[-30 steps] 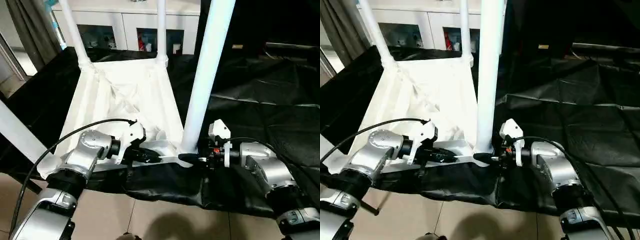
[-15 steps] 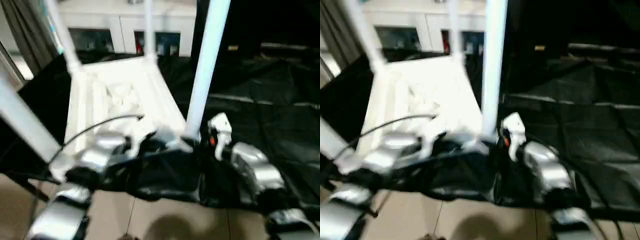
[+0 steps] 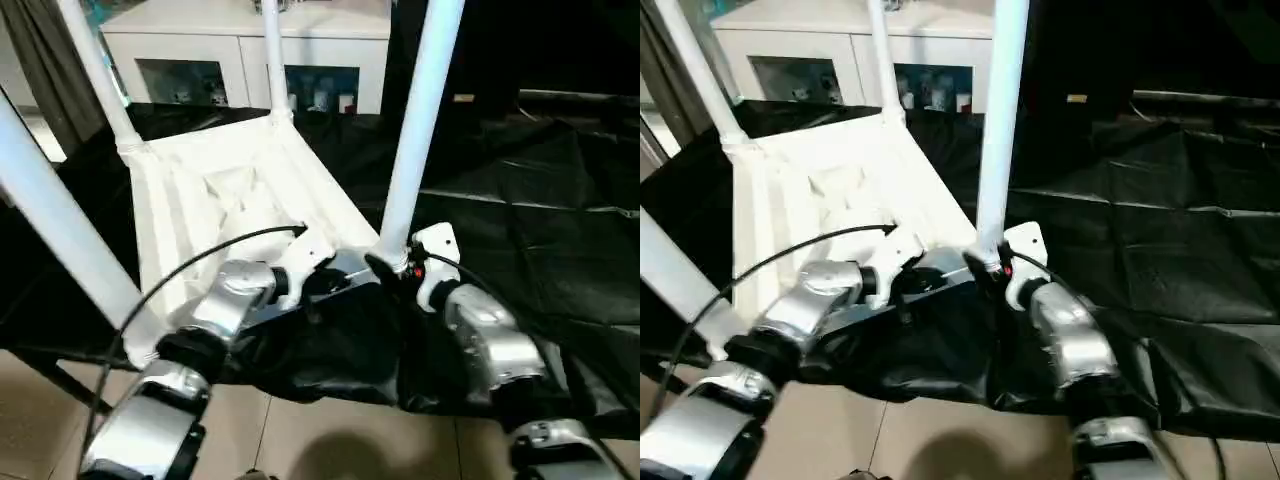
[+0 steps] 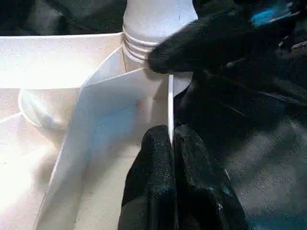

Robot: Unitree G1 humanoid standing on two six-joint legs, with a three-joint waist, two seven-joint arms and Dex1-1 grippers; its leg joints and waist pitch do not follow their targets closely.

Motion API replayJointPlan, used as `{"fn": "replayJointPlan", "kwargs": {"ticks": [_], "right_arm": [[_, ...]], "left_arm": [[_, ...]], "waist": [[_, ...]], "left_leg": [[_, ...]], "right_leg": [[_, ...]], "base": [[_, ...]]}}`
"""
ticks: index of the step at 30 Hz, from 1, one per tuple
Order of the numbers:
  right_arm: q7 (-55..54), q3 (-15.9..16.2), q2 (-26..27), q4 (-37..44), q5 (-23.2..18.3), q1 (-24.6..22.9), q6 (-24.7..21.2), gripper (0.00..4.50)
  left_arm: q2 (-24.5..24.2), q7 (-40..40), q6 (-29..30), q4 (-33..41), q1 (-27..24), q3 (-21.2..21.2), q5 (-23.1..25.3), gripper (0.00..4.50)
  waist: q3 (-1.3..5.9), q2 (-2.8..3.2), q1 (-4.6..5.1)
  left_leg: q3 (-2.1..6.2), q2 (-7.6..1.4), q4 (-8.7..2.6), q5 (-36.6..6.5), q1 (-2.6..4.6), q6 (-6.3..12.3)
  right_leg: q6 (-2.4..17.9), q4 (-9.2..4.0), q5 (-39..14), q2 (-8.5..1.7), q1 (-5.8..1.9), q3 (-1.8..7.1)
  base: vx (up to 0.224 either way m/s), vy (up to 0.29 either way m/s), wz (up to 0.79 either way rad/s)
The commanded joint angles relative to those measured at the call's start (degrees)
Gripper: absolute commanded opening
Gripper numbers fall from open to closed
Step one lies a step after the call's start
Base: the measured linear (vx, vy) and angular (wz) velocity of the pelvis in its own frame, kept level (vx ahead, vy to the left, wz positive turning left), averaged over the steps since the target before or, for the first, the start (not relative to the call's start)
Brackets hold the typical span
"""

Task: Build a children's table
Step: Rotate leg to tighten

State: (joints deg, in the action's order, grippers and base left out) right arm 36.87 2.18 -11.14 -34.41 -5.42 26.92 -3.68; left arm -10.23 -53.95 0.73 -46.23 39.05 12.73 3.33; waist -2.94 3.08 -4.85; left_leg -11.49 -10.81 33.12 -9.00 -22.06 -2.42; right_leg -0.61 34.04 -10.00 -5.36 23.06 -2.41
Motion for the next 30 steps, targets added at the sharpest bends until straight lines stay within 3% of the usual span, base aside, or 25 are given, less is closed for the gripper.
{"fn": "replayJointPlan", "kwargs": {"ticks": [1, 3, 5, 8, 12, 13, 16, 19, 25, 28, 29, 30], "right_arm": [[6.4, 4.8, 1.0, 1.2, -1.1, -0.6, -1.2, 3.79], [13.2, 5.6, -2.2, 3.1, -2.0, -1.0, -1.2, 3.79], [16.1, 6.0, -3.9, 3.7, -2.4, -1.1, -1.0, 3.79], [21.8, 5.8, -6.5, 4.7, -3.5, -1.2, -1.3, 3.79], [25.5, 5.7, -8.6, 4.7, -3.9, -1.1, -1.0, 3.79], [26.5, 5.8, -9.1, 4.6, -4.2, -1.0, -1.0, 3.79], [27.2, 5.8, -9.4, 4.5, -4.5, -0.8, -1.0, 3.79], [27.7, 5.8, -9.1, 4.7, -4.9, -1.0, -1.1, 3.44], [26.8, 6.1, -8.0, 5.8, -4.6, -2.6, -1.5, 3.01], [15.6, 4.7, -5.1, 2.2, -1.3, -2.3, -1.2, 2.8], [7.8, 3.7, -2.9, -0.5, 0.5, -2.0, -0.7, 2.76], [6.5, 3.6, -2.6, -0.9, 0.8, -1.9, -0.7, 2.76]], "left_arm": [[0.9, -4.8, -2.6, 2.4, -0.5, 1.5, -2.4, 0.0], [-1.7, -9.5, -2.6, 3.6, -1.4, 1.6, -3.5, 0.0], [-2.9, -11.7, -2.5, 4.2, -1.7, 1.4, -4.1, 0.0], [-5.2, -16.7, -1.6, 6.0, -2.6, 1.0, -5.6, 0.0], [-7.3, -21.5, 0.9, 8.5, -3.6, 0.8, -7.2, 0.0], [-7.8, -22.3, 1.1, 9.1, -3.9, 0.5, -7.7, 0.0], [-8.5, -23.7, 1.7, 9.9, -4.3, 0.6, -8.3, 0.0], [-8.7, -24.0, 2.1, 10.6, -4.6, 0.6, -8.7, 0.0], [-7.6, -21.5, 2.2, 11.0, -4.8, -0.1, -8.5, 0.0], [-5.4, -12.4, -0.2, 7.0, -3.0, -0.9, -5.5, 0.0], [-3.9, -6.1, -0.6, 3.9, -1.5, -1.3, -3.6, 0.0], [-3.6, -5.2, -0.6, 3.5, -1.2, -1.3, -3.4, 0.0]], "waist": [[3.6, -0.91, -0.06], [3.83, -1.23, -0.31], [3.86, -0.95, -0.38], [4.19, -1.24, -0.59], [4.25, -1.01, -0.79], [4.12, -1.25, -0.85], [3.9, -1.19, -0.92], [3.91, -1.2, -0.92], [4.12, -1.13, -0.97], [3.85, -1.06, -0.67], [3.6, -1.15, -0.43], [3.57, -1.15, -0.29]], "left_leg": [[1.28, -2.05, -4.15, -18.1, 0.91, 2.01], [0.99, -2.07, -3.73, -16.0, 0.94, 3.04], [0.94, -2.23, -3.62, -14.1, 0.78, 3.81], [0.83, -2.28, -3.2, -10.9, 0.69, 5.31], [0.68, -2.39, -2.93, -9.3, 0.74, 6.43], [0.66, -2.39, -3.01, -10.0, 0.75, 6.28], [0.72, -2.46, -3.29, -12.4, 0.87, 4.87], [0.75, -2.47, -3.4, -13.5, 1.0, 3.83], [0.76, -2.42, -3.24, -11.5, 0.82, 4.26], [0.79, -2.23, -3.38, -12.6, 0.83, 3.53], [0.84, -2.09, -3.61, -15.2, 1.03, 2.09], [0.97, -2.06, -3.68, -16.3, 1.11, 1.2]], "right_leg": [[11.1, -4.56, -16.8, -2.84, -2.2, 1.54], [12.3, -4.2, -14.4, -2.83, -2.3, 1.44], [13.2, -3.82, -11.9, -2.74, -2.27, 1.41], [15.4, -2.96, -6.1, -2.71, -2.46, 1.3], [16.6, -2.66, -3.8, -2.63, -2.25, 1.26], [16.6, -2.79, -5.0, -2.65, -2.22, 1.24], [15.6, -3.19, -9.7, -2.77, -2.13, 1.31], [14.8, -3.37, -11.7, -2.79, -2.06, 1.41], [14.9, -3.07, -8.7, -2.72, -2.16, 1.4], [14.5, -3.48, -10.7, -2.68, -1.86, 1.39], [13.6, -3.97, -15.0, -2.84, -1.83, 1.46], [13.0, -4.06, -17.3, -2.97, -1.8, 1.46]], "base": [[0.0, 0.0, 0.0], [0.0, 0.0, 0.0], [0.0, 0.0, 0.0], [0.0, 0.0, 0.0], [0.0, 0.0, 0.0], [0.0, 0.0, 0.0], [0.0, 0.0, 0.0], [0.0, 0.0, 0.0], [0.0, 0.0, 0.0], [0.0, 0.0, 0.0], [0.0, 0.0, 0.0], [0.0, 0.0, 0.0]]}}
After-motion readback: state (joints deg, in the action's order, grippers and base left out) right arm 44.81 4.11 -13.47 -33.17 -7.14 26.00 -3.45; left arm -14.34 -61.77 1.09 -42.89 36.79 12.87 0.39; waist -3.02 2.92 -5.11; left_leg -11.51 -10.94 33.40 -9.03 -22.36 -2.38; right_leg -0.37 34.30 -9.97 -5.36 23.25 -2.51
